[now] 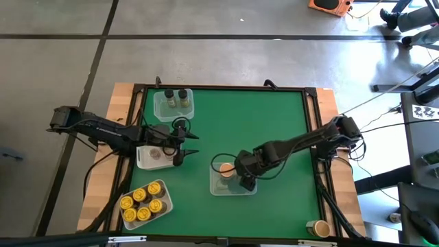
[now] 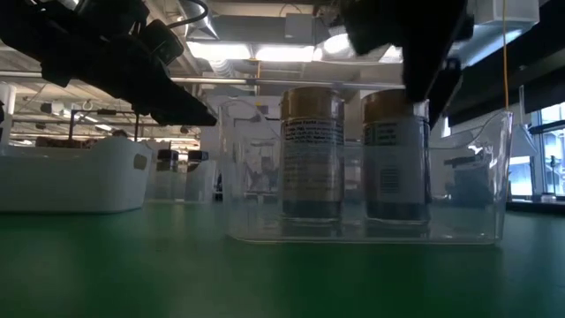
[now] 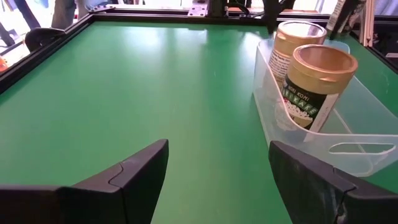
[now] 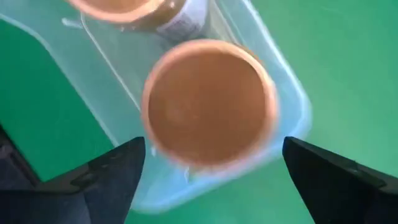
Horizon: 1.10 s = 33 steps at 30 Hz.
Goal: Sort spices by type
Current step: Put the golden spice bottle into the bottom transparent bin
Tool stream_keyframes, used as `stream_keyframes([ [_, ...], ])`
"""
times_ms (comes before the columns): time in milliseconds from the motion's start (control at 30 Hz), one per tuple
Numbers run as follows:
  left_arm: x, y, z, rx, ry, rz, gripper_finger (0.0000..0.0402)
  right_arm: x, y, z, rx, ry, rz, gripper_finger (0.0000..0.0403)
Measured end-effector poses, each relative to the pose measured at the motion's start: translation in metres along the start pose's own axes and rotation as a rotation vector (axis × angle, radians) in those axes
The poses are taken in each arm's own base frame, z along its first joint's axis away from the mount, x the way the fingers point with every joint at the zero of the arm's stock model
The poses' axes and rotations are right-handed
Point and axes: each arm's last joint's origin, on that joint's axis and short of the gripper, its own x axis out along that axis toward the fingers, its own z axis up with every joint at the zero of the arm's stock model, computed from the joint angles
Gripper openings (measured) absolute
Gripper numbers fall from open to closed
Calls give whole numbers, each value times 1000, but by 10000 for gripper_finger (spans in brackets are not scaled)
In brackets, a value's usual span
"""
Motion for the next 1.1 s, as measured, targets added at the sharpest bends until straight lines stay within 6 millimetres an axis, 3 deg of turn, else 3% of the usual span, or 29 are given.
stream_keyframes([
  [233, 0, 0, 0, -18, 0, 0, 276, -47, 12, -8, 58, 59, -62, 380],
  [733, 0, 0, 2, -44, -24, -2, 276, -52, 53, -122, 420, 407, -252, 381],
  [1100, 0, 0, 2, -49, -23, -3, 276, -54, 62, -191, 496, 566, -407, 381],
])
